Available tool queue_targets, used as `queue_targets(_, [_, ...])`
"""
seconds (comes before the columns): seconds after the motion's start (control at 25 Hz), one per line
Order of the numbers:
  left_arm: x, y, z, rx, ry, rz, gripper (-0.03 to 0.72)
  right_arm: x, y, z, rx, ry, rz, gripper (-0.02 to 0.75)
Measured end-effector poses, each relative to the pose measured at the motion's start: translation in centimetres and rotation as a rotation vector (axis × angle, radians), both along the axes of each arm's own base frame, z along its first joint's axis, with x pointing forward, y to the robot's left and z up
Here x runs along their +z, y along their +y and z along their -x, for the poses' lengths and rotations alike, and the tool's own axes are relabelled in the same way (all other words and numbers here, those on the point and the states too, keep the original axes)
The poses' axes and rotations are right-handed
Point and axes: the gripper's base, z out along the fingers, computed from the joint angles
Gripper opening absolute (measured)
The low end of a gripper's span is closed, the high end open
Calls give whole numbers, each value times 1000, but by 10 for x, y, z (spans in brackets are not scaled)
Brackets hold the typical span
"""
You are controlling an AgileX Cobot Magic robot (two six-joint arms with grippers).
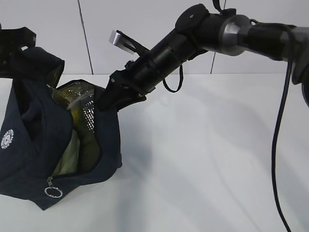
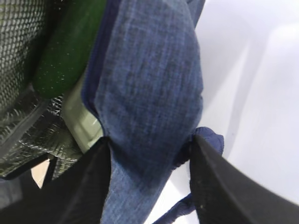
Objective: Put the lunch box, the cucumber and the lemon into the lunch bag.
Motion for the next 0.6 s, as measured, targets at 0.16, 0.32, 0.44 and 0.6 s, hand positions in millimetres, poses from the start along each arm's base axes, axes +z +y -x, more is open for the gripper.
queue_targets(0.16, [0, 0, 0, -1, -1, -1, -6, 0, 0, 0, -1, 2, -6, 417])
queue_targets(0.32, [0, 0, 0, -2, -1, 2, -6, 0, 0, 0, -2, 3, -6, 307])
queue_targets(0.44, [0, -1, 0, -6, -2, 10, -6, -1, 0, 0, 2, 1, -6, 125])
queue_targets(0.6, [1, -2, 0, -8, -5, 17, -6, -1, 0, 0, 12, -12, -8, 30])
